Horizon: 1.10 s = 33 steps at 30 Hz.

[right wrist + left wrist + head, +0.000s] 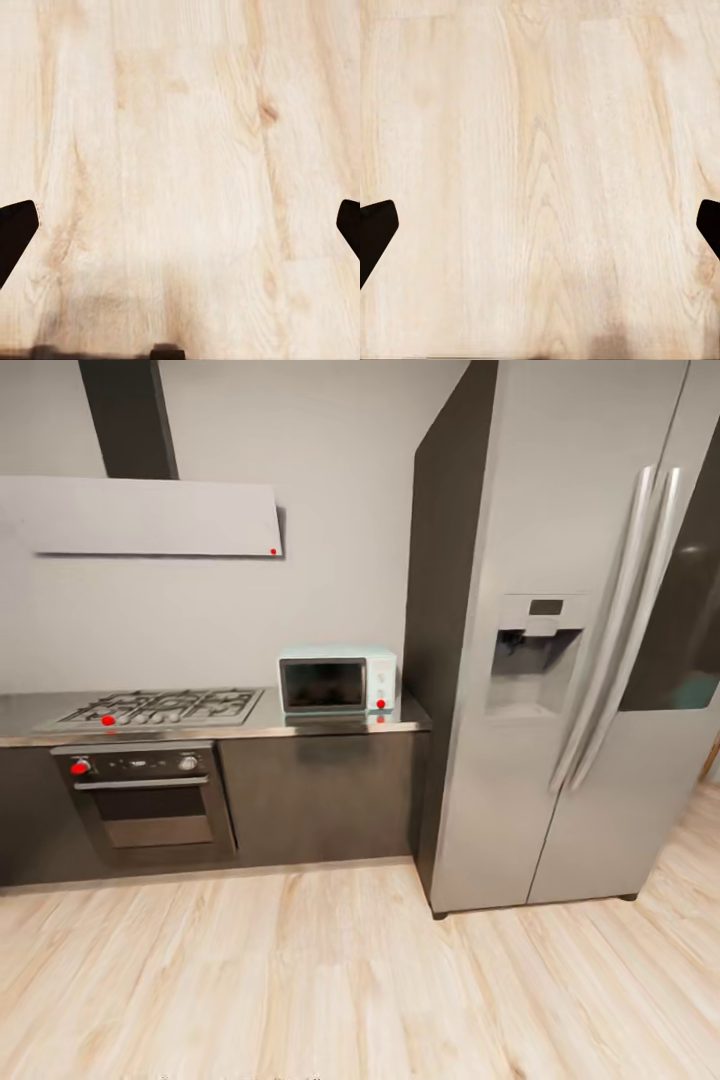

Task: Pick up the poster from the kitchen countertop and hang it on one of the wall nails in the kitchen.

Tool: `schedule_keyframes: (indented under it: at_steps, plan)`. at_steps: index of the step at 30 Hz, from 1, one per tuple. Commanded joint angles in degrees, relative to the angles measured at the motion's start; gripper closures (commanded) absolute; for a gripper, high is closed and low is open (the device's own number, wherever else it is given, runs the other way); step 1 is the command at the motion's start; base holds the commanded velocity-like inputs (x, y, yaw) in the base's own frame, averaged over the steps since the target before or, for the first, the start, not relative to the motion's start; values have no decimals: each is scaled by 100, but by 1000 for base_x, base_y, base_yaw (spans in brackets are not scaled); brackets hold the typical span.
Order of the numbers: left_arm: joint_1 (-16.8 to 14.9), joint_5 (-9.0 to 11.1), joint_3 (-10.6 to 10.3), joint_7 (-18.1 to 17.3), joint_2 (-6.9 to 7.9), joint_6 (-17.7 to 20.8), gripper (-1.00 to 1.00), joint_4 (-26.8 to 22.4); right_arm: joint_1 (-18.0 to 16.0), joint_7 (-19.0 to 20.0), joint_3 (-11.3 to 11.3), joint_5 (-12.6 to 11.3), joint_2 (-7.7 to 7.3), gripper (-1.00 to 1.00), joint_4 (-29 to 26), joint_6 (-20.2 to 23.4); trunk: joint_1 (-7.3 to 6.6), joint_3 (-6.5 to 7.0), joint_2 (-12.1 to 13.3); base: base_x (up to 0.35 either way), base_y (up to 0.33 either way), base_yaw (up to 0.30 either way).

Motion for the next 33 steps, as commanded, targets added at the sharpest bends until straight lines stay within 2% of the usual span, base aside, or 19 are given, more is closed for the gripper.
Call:
schedule_keyframes:
  at_steps: [1,33]
  plan:
    - [1,2,6,-3,0,-10,-100,-5,-3,-4,4,6,-1,-100,5,-17,0,-5,-3,0,0,297]
    - [1,4,6,-1,1,-7,-100,-5,-3,3,9,6,-5,-100,11,-13,0,-5,-3,0,10,293]
